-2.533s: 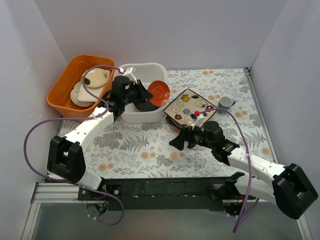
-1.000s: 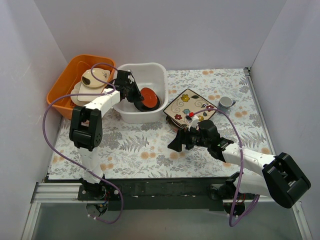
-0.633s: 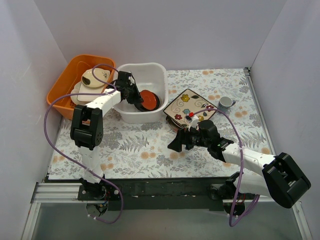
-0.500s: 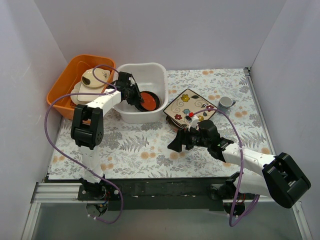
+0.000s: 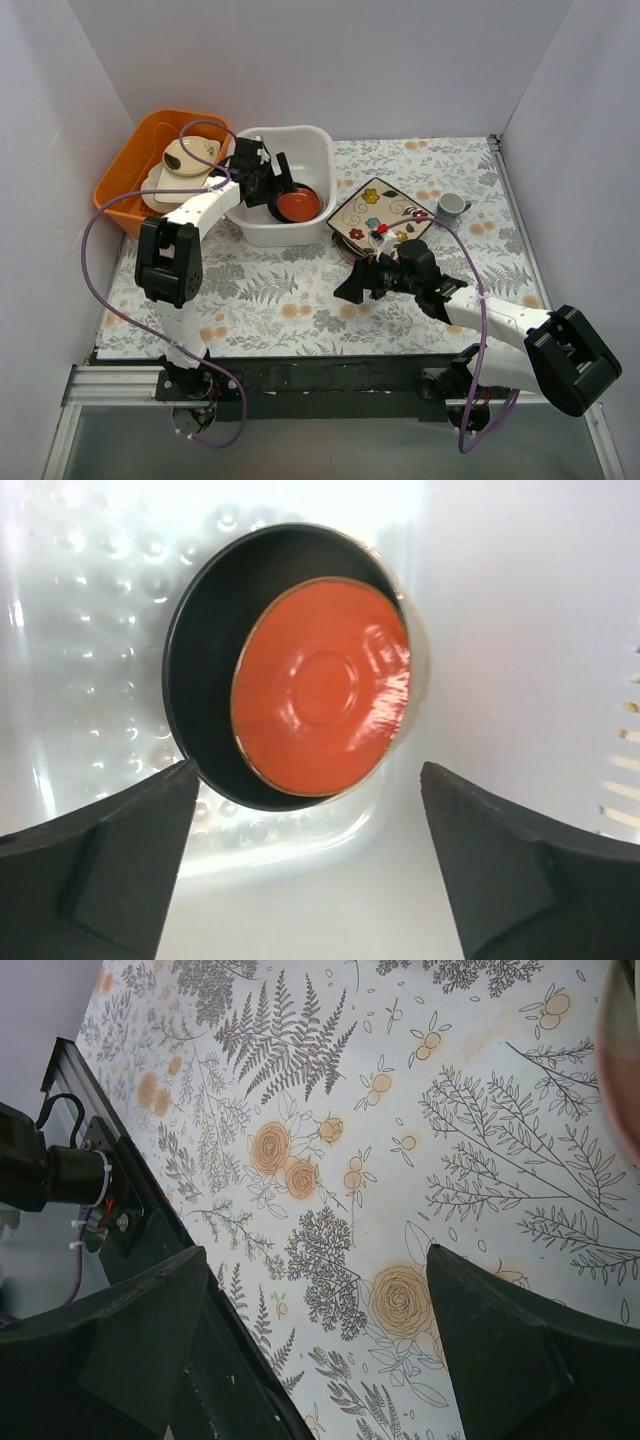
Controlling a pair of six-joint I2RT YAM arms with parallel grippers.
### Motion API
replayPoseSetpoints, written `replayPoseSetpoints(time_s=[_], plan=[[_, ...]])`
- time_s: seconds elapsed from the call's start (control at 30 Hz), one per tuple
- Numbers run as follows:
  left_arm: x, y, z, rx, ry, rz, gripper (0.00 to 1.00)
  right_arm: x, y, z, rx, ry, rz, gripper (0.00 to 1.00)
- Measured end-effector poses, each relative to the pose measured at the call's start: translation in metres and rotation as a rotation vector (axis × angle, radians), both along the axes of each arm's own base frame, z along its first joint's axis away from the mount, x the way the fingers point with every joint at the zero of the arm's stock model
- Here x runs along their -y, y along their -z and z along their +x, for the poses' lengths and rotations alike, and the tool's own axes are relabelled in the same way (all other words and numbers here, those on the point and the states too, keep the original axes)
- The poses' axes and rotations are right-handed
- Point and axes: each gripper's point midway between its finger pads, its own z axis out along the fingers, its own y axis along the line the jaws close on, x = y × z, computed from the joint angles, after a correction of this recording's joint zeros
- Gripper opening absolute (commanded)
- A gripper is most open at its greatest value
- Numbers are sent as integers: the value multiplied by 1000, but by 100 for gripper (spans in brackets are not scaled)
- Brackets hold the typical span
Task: Place the plates into the plastic bin on the countertop
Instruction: Place the plate in the plastic bin, then pick up the plate at the center of the board.
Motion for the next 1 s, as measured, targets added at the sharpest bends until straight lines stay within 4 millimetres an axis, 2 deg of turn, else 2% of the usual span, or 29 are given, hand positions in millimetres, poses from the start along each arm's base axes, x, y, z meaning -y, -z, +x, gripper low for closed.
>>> replayPoseSetpoints(time_s=[0.27,0.37,0.5,0.6,0.73,0.87,1.0], plan=[[8,-51,-6,124,9,-19,98,0,0,0,-4,1,2,97],[11,-64,-7,161,16,-33,98,0,0,0,-2,3,1,97],[16,-71,-13,188,38,-52,98,1,-4,4,5,19,-5,97],[20,-76,-25,206,69,-76,98,-1,-14,12,26,35,-11,97],[32,-97,-39,258,120,-121,98,1,-30,23,64,72,-11,97],[45,-119,-53,318,175,-168,98,11,-38,31,89,133,-16,98],[55,-124,-69,344,220,-196,98,25,-43,39,94,196,-24,98]])
